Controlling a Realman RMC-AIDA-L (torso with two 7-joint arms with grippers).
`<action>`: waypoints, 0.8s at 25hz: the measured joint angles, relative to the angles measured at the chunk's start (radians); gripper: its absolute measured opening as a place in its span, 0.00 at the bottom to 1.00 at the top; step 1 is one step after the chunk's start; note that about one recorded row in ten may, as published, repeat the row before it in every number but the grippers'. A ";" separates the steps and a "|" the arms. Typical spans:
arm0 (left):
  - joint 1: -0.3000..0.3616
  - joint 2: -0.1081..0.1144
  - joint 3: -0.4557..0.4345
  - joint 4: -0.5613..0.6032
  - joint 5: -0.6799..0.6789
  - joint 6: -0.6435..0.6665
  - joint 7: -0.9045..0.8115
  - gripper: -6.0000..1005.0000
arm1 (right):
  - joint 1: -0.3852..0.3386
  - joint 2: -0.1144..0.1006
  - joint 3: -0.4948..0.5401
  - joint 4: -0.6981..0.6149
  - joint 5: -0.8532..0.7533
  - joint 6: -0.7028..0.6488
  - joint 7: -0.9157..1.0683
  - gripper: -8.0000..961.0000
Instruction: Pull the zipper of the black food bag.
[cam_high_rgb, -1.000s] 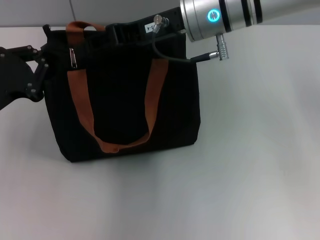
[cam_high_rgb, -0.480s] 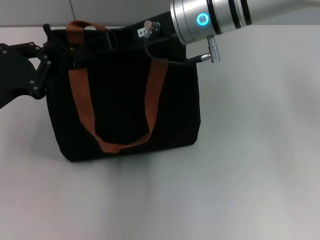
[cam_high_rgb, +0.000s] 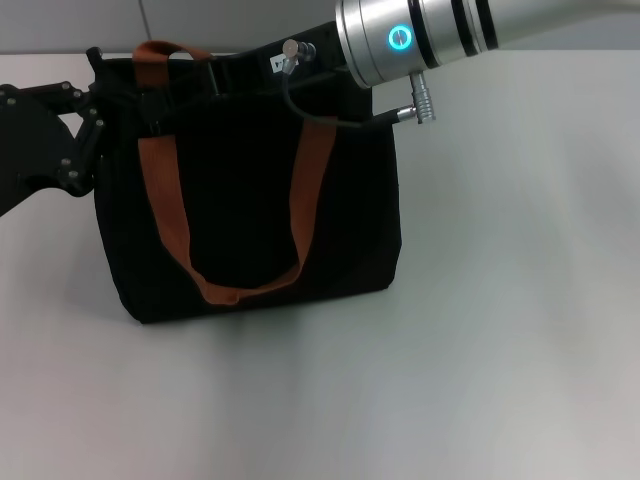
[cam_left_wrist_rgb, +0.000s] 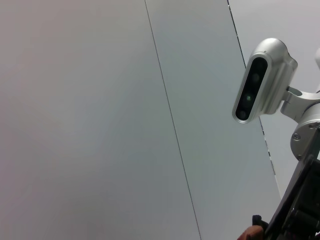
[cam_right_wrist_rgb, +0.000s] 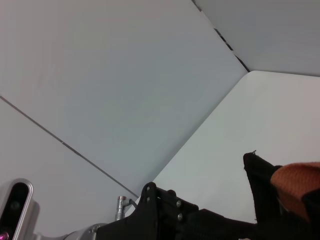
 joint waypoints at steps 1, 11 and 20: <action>0.000 0.000 0.000 0.000 0.000 0.000 0.000 0.03 | 0.000 0.000 0.000 0.000 0.000 0.000 0.000 0.40; -0.001 0.001 0.000 0.000 0.000 0.000 0.000 0.03 | 0.000 0.000 -0.001 0.000 0.000 -0.002 -0.003 0.40; 0.000 0.002 0.000 0.000 0.000 -0.001 0.000 0.03 | 0.000 0.001 -0.001 0.000 0.000 -0.007 -0.005 0.40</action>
